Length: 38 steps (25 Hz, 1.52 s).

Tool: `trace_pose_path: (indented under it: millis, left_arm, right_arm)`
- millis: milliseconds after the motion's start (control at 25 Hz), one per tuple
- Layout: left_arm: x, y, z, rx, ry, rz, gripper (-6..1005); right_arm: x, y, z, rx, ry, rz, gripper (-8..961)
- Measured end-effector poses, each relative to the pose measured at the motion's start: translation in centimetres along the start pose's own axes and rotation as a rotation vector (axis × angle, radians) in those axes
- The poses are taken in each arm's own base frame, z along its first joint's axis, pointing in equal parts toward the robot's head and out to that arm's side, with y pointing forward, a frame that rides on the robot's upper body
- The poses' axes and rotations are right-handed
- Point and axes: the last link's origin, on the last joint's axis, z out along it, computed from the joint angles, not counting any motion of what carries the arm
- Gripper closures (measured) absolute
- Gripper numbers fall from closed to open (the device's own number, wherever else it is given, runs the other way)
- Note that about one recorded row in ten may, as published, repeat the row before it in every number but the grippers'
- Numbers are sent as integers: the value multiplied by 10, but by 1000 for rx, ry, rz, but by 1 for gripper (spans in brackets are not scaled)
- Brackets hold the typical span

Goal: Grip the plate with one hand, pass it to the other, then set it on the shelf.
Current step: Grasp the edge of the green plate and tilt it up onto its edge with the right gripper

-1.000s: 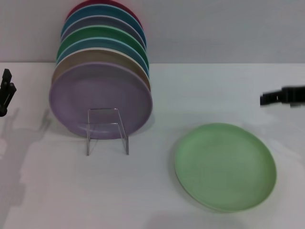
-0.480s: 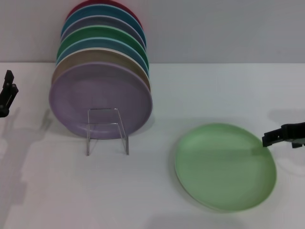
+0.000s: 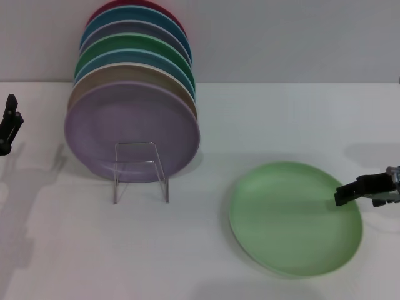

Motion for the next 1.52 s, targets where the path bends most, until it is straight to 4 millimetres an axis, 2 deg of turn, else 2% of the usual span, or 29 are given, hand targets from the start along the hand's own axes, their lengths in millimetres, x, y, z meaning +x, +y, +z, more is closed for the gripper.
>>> trace_pose_path:
  millis: [480,1520]
  left_arm:
    - [0,0,0,0,-1,0,175]
    - [-1,1,2,-5,-7,-1,181]
  right_arm:
    - [0,-7,6,40,14,6,166]
    - [-7,-5,18,41,23,-5,181]
